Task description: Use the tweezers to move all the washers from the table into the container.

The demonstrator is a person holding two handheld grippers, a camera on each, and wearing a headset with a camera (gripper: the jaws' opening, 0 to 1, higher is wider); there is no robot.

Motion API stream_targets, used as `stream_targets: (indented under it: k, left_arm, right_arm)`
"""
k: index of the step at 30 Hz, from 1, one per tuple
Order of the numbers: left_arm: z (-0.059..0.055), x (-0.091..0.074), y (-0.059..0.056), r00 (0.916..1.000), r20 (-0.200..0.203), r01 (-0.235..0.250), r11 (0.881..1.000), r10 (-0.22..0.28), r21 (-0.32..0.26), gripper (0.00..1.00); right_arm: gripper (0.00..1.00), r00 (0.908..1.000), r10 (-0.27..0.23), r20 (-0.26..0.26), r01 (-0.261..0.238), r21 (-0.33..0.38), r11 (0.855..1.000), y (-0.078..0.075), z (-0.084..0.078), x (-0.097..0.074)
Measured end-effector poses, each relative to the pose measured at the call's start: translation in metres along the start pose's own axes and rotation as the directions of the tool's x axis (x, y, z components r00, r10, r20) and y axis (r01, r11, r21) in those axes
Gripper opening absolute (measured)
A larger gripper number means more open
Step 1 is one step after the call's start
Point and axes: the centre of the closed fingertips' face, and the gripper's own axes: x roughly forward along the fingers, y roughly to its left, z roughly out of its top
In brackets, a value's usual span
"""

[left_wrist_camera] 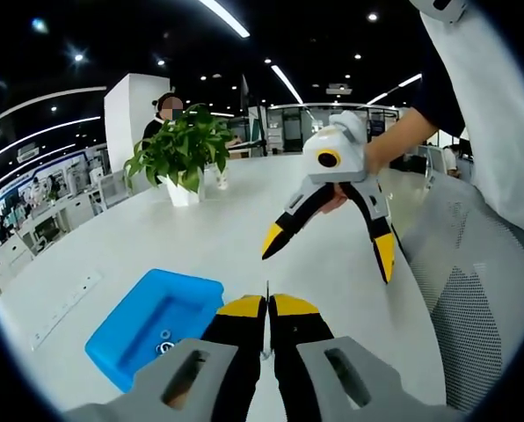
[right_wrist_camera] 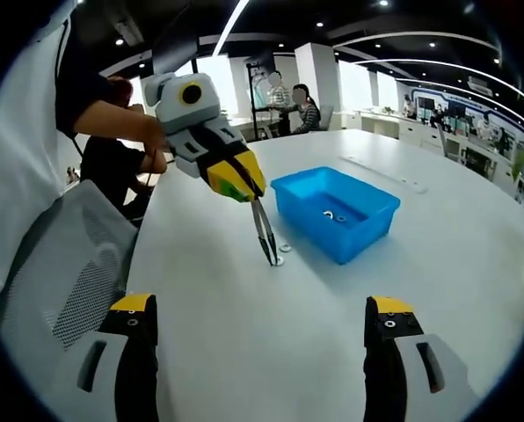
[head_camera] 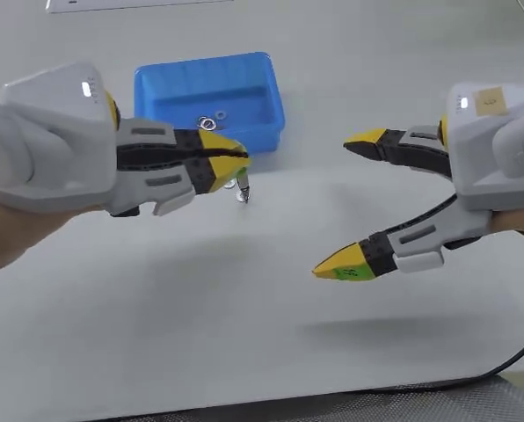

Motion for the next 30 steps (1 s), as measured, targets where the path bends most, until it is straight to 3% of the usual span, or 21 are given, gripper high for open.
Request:
stream_targets:
  k: [3, 9, 15, 19, 22, 30]
  left_arm:
    - [-0.001, -0.001, 0.000, 1.0000, -0.003, 0.005, 1.000, -0.006, -0.023, 0.05]
    - [-0.001, -0.002, 0.003, 0.9996, -0.029, 0.001, 0.999, -0.002, -0.034, 0.05]
    - [-0.001, -0.001, 0.003, 0.9996, -0.028, 0.006, 0.999, -0.008, -0.049, 0.05]
    - [-0.001, -0.001, 0.004, 0.9997, -0.025, 0.000, 0.998, -0.002, -0.060, 0.05]
    - [-0.001, 0.000, 0.004, 0.9997, -0.024, -0.007, 0.998, 0.005, -0.067, 0.05]
    - [0.000, 0.003, 0.000, 0.9998, -0.020, -0.004, 0.997, 0.002, -0.079, 0.05]
  right_arm:
    - [0.98, 0.9990, 0.036, -0.027, -0.037, -0.048, 0.998, 0.004, 0.004, 0.015]
    - [0.88, 0.9924, 0.122, -0.019, -0.123, -0.088, 0.988, 0.008, 0.027, 0.046]
    - [0.64, 0.9841, 0.175, -0.031, -0.178, -0.134, 0.975, 0.009, 0.035, 0.065]
    - [0.46, 0.9769, 0.183, -0.110, -0.199, -0.165, 0.966, 0.006, 0.025, 0.072]
    - [0.34, 0.9797, 0.173, -0.101, -0.189, -0.175, 0.966, 0.001, 0.028, 0.074]
    - [0.26, 0.9803, 0.169, -0.102, -0.185, -0.173, 0.968, -0.005, 0.028, 0.075]
